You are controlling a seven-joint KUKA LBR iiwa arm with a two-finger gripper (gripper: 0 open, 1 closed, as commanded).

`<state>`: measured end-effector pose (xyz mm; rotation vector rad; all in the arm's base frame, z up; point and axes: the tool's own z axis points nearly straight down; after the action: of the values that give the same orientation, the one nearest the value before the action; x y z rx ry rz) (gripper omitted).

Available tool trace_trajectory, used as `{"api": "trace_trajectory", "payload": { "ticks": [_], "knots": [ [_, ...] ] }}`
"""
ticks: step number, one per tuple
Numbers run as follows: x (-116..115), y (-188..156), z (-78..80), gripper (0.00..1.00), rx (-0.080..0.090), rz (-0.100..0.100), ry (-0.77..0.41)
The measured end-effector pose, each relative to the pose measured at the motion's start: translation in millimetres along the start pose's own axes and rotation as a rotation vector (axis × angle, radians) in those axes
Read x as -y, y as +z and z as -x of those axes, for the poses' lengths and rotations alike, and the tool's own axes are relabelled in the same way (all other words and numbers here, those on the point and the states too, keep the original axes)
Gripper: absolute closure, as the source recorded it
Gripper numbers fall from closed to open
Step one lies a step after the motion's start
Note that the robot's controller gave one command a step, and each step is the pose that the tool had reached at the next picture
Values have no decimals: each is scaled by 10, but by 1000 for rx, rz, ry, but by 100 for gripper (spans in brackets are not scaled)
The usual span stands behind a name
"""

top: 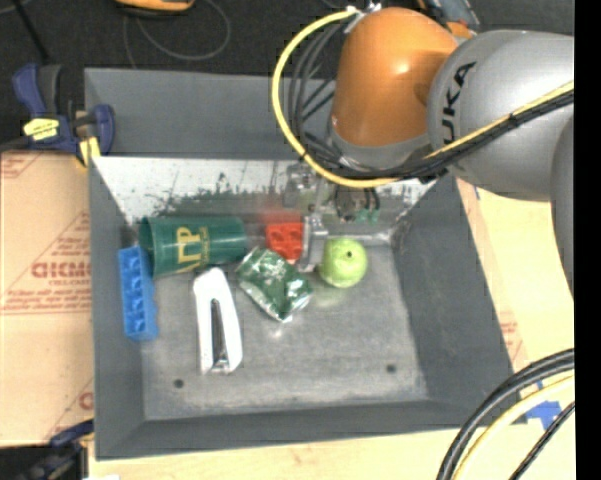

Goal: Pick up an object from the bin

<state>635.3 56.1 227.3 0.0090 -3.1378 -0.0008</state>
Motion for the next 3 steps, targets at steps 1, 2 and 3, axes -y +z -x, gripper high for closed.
{"api": "trace_trajectory", "payload": {
  "ticks": [1,2,3],
  "knots": [
    [1,-53,13,0,8,1,1],
    [351,131,-252,0,10,1,16],
    [534,524,29,0,15,-1,38]
  ]
}}
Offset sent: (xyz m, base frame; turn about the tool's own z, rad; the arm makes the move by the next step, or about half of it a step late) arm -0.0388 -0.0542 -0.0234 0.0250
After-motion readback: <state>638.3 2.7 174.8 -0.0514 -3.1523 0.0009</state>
